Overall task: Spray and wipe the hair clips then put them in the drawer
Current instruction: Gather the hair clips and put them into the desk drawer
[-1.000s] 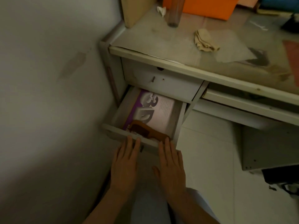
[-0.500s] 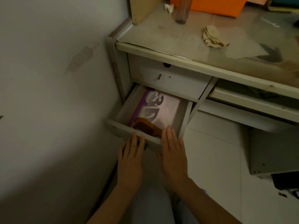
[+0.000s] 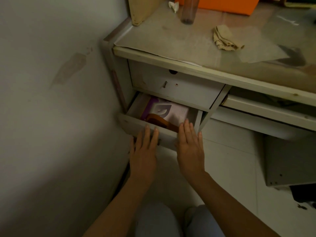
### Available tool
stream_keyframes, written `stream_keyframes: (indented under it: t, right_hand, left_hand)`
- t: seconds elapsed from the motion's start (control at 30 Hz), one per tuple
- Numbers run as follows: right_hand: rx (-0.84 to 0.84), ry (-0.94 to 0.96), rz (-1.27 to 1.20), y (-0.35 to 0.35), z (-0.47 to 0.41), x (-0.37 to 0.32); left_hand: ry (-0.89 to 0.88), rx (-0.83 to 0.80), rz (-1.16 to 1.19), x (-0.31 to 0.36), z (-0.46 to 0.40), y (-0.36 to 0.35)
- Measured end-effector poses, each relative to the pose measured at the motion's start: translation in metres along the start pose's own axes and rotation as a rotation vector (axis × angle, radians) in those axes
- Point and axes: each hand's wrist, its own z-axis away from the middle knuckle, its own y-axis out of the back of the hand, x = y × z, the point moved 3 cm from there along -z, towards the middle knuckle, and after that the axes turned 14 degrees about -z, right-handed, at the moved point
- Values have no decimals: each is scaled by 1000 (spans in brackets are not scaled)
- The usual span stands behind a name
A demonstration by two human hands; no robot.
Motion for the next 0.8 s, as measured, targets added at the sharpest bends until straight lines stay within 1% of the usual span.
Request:
stream_keyframes:
  t: [0.1,0.2,0.27,0.37,0.43,0.5,0.6,0.8]
  right_hand:
    - [-16,41,44,3,6,-2]
    - [-36,93,22,-4,21,0]
    - [-80,63,43,-9,22,3]
    - [-198,-18,31,-21,16,10]
    - [-237,-69,42,-29,12,19]
    - [-238,-87,56,-33,10,24]
    - [-190,-108,34,-35,5,28]
    - [-157,-130,28,-40,-14,38]
  left_hand:
    - [-17,-4,18,6,-20,3]
    - [-30,14,22,9,-37,3]
    - [-33,31,20,9,-44,1]
    - [-40,55,15,9,-49,-5]
    - [-48,67,6,8,-49,-7]
    - [-63,81,-2,7,-49,-9]
    - [-73,100,-31,4,-52,-11]
    - [-77,12,-88,1,-65,-19]
